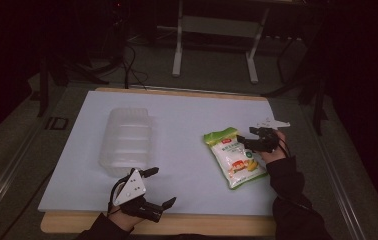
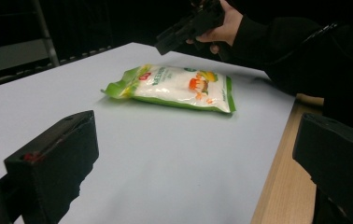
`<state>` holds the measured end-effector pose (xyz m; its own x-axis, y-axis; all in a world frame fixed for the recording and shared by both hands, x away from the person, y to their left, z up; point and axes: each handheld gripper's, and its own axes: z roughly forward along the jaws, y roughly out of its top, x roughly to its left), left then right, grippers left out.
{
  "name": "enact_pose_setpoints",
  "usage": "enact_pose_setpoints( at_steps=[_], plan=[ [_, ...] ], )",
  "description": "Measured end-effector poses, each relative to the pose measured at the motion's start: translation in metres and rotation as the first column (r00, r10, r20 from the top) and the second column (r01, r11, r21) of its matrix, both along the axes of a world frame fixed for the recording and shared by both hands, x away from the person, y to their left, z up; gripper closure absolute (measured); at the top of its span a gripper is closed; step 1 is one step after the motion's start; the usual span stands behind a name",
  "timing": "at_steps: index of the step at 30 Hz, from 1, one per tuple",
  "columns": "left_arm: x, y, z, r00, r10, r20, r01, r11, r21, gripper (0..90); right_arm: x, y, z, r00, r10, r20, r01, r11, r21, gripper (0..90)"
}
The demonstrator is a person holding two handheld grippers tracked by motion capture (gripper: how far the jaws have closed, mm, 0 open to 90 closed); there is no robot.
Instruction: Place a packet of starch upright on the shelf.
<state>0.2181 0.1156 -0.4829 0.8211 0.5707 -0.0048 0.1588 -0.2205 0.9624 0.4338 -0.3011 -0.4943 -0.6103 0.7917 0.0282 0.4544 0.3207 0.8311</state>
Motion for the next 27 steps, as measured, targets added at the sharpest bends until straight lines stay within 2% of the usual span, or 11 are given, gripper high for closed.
enact_pose_setpoints(
  at_steps=[2, 5, 9, 14, 15, 19, 22, 24, 27],
  plan=[
    [0.000, 0.000, 0.000, 1.0000, 0.000, -0.001, 0.000, 1.0000, 0.002, 0.5, 0.004, 0.000, -0.005, 0.9998, -0.007, -0.018, 0.007, 0.9999, -0.015, 29.8],
    [0.000, -0.001, -0.001, 1.0000, -0.002, 0.000, 0.002, 1.0000, 0.006, 0.5, 0.010, 0.001, -0.012, 0.9980, -0.016, -0.060, 0.015, 0.9998, -0.008, 32.4],
    [0.000, -0.001, -0.001, 0.9999, -0.011, -0.004, 0.011, 0.9999, 0.007, 0.5, 0.014, 0.005, -0.021, 0.9962, -0.010, -0.086, 0.007, 0.9994, -0.032, 35.1],
    [0.000, -0.002, -0.002, 0.9999, -0.010, -0.005, 0.010, 0.9998, 0.019, 0.5, 0.018, 0.004, -0.025, 0.9950, -0.004, -0.100, 0.003, 1.0000, -0.007, 37.9],
    [0.000, -0.002, -0.002, 0.9999, -0.013, -0.006, 0.013, 0.9997, 0.019, 0.5, 0.022, 0.003, -0.026, 0.9916, -0.003, -0.130, 0.003, 1.0000, 0.001, 38.4],
    [0.000, -0.002, -0.002, 0.9999, -0.009, -0.005, 0.009, 0.9997, 0.021, 0.6, 0.025, 0.006, -0.029, 0.9851, -0.008, -0.172, 0.007, 1.0000, -0.004, 38.4],
    [0.000, -0.002, -0.002, 0.9999, -0.008, -0.006, 0.009, 0.9998, 0.021, 0.5, 0.029, 0.005, -0.033, 0.9706, -0.020, -0.240, 0.029, 0.9990, 0.033, 37.9],
    [0.000, -0.002, -0.002, 0.9999, -0.012, -0.007, 0.013, 0.9997, 0.022, 0.5, 0.032, 0.003, -0.035, 0.9538, -0.016, -0.300, 0.038, 0.9970, 0.068, 37.8],
    [0.000, -0.003, -0.002, 0.9999, -0.013, -0.006, 0.013, 0.9996, 0.024, 0.5, 0.033, 0.005, -0.033, 0.9507, -0.015, -0.310, 0.031, 0.9984, 0.046, 40.5]
  ],
)
